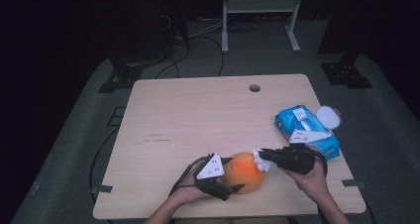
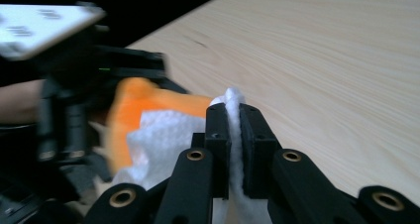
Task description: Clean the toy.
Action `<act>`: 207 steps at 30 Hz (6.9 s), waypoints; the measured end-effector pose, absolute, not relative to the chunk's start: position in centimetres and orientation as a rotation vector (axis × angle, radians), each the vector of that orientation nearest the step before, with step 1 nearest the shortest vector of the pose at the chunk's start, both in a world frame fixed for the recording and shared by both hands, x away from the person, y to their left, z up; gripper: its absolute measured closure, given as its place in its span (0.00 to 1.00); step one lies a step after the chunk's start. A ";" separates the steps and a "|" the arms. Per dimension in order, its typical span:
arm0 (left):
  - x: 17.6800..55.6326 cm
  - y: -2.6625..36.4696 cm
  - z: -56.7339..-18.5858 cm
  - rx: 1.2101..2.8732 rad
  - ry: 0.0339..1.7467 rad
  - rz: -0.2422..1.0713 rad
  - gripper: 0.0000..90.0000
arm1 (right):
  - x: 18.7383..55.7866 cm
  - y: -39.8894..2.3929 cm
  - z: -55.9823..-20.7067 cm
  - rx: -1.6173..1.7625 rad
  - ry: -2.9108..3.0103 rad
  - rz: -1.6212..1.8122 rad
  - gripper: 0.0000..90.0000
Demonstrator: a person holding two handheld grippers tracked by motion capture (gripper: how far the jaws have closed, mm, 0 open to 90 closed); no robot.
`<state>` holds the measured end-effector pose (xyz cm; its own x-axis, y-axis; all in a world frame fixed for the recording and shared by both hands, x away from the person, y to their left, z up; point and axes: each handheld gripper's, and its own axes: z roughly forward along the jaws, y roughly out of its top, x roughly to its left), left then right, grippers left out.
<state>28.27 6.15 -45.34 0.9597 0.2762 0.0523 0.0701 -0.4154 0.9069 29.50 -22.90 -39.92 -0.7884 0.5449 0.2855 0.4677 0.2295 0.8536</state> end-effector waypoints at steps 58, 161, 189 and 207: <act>28.9 7.0 -42.9 1.906 0.379 0.312 0.37 | 29.0 -21.1 -39.1 1.019 2.331 1.773 0.90; 29.1 1.5 -42.7 2.134 0.157 0.126 0.52 | 29.4 -29.8 -43.4 1.210 2.424 1.443 0.89; 32.5 5.1 -40.2 2.045 0.356 0.220 0.54 | 30.0 -30.1 -44.4 1.242 2.334 1.452 0.51; 39.7 9.1 -40.7 1.999 0.640 0.415 0.53 | 29.7 -29.0 -44.1 1.173 2.342 1.428 0.46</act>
<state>39.72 9.10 -40.67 0.8043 0.5936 0.0271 0.2665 -0.4012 0.8763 29.66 -29.03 -44.08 -0.6802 0.6889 0.2503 0.5378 0.2371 0.8090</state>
